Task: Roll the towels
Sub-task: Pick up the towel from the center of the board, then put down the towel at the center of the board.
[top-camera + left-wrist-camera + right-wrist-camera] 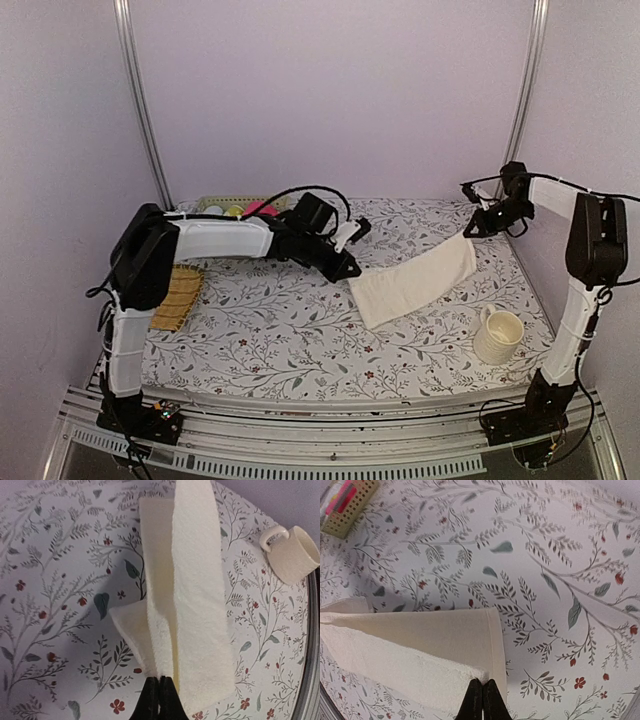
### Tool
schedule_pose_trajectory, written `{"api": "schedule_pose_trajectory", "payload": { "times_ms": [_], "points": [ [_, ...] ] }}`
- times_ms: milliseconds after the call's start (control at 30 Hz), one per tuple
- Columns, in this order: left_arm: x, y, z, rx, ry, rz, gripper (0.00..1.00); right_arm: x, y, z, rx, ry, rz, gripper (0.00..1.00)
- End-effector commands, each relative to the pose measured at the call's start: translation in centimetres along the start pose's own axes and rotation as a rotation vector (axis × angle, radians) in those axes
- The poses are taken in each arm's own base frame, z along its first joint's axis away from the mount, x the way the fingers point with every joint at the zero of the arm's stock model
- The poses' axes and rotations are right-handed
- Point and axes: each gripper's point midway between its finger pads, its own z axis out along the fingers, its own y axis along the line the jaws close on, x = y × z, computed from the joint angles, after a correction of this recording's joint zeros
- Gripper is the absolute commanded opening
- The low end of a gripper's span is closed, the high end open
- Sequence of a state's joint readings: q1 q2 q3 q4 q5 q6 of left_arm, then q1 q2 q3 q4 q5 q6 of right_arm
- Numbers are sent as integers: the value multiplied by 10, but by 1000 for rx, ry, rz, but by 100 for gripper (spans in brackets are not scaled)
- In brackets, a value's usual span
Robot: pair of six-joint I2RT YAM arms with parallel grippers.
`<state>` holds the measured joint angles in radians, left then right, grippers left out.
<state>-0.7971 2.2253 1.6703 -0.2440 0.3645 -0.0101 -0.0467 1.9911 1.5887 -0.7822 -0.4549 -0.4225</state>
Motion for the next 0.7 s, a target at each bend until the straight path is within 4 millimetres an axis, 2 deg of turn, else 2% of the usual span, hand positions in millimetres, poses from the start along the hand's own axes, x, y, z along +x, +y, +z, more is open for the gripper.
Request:
{"api": "schedule_pose_trajectory", "payload": {
  "times_ms": [0, 33, 100, 133, 200, 233, 333, 400, 500, 600, 667],
  "points": [
    [-113, -14, -145, -202, -310, 134, 0, -89, 67, -125, -63, -345, -188, 2],
    [-120, -18, -166, -228, -346, 144, 0, -93, 81, -147, -75, -397, -231, 2],
    [-122, -26, -194, -252, -385, 148, 0, -88, 99, -163, -93, -442, -306, 2],
    [-118, -30, -203, -253, -397, 143, 0, -78, 109, -166, -111, -455, -357, 3],
    [-97, -38, -206, -238, -397, 118, 0, -48, 119, -160, -85, -464, -471, 3],
    [-82, -41, -203, -226, -384, 102, 0, -26, 117, -146, -66, -440, -511, 5],
    [-30, -50, -176, -173, -287, 49, 0, 44, 109, -98, -38, -304, -567, 29],
    [5, -60, -155, -134, -218, 30, 0, 68, 110, -84, -73, -234, -564, 41],
    [33, -67, -134, -97, -163, 8, 0, 74, 121, -83, -148, -230, -558, 46],
    [54, -66, -117, -80, -103, -13, 0, 66, 125, -83, -177, -260, -554, 50],
    [66, -64, -108, -74, -65, -22, 0, 62, 123, -73, -173, -244, -535, 50]
  ]
}}
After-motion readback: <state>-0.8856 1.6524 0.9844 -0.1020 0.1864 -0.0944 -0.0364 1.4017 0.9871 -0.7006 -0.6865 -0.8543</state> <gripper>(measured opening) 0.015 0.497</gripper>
